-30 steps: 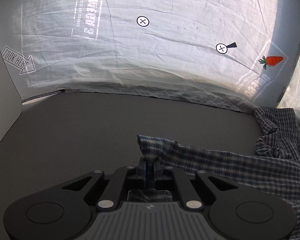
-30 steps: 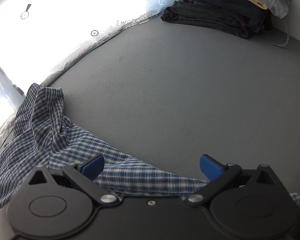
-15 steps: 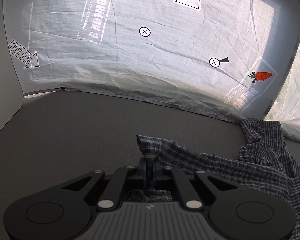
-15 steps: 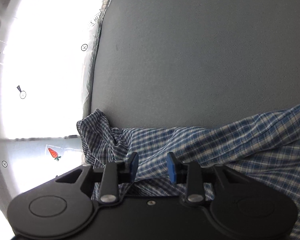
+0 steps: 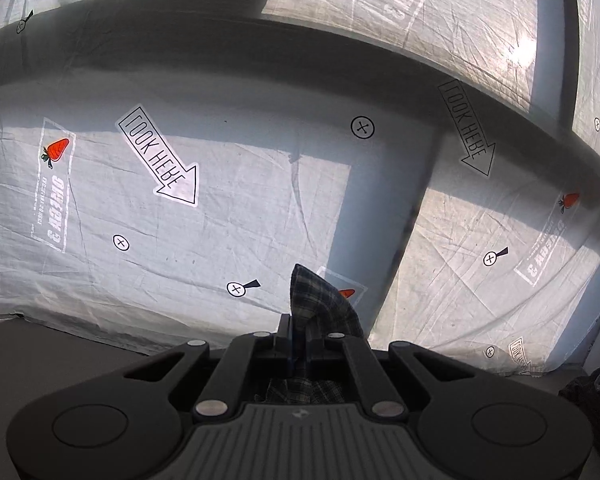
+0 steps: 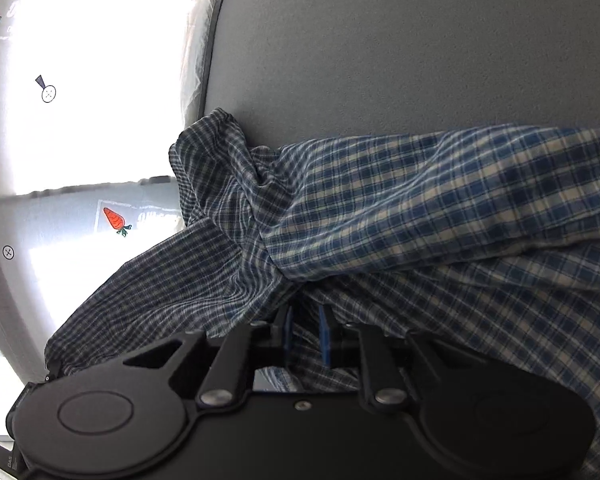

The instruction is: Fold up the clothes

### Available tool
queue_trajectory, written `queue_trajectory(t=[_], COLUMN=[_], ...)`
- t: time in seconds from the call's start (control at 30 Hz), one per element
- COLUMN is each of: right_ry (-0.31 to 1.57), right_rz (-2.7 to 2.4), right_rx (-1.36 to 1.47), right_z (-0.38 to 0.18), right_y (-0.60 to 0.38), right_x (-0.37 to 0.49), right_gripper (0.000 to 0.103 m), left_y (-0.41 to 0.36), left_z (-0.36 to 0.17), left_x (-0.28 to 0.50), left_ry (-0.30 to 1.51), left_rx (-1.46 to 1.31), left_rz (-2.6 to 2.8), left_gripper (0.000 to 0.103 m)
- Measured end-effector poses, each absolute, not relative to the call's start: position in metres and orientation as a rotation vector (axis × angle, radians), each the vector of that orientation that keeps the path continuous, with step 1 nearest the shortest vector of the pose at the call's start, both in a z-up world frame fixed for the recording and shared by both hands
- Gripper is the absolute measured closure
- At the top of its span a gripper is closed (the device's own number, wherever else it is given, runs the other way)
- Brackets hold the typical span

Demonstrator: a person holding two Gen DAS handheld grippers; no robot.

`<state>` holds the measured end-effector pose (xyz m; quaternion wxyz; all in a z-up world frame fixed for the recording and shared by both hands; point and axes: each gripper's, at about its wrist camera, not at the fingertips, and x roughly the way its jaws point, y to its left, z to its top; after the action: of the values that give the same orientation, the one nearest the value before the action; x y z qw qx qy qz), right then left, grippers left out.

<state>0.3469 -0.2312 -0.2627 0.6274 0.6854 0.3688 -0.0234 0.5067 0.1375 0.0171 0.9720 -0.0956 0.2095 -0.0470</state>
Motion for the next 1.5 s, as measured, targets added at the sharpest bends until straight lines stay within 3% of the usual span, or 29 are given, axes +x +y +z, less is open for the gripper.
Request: queue_trajectory(t=[0.27, 0.7, 1.07, 1.3, 1.5], right_ry=[0.805, 0.892, 0.946, 0.935, 0.975], right_rz=[0.095, 0.047, -0.104, -0.126, -0.106], right_rx=[1.816, 1.703, 1.679, 1.687, 1.327], right_z=[-0.279, -0.286, -0.293, -0.288, -0.246], right_y=[-0.206, -0.160, -0.179, -0.205, -0.233], right_x=[0.372, 0.437, 0.441, 0.414, 0.373], right_gripper=[0.088, 0.088, 0.088, 0.083, 0.071], left_y=[0.131, 0.135, 0.197, 0.231, 0.260], left_z=[0.033, 0.047, -0.003, -0.055, -0.114], left_x=[0.500, 0.497, 0.503, 0.513, 0.518], left_ry=[0.400, 0.384, 0.533, 0.673, 0.860], left_rx=[-0.207, -0.222, -0.221, -0.228, -0.279], left_rz=[-0.087, -0.067, 0.151, 0.265, 0.377], left_gripper=[0.097, 0.097, 0.097, 0.097, 0.094])
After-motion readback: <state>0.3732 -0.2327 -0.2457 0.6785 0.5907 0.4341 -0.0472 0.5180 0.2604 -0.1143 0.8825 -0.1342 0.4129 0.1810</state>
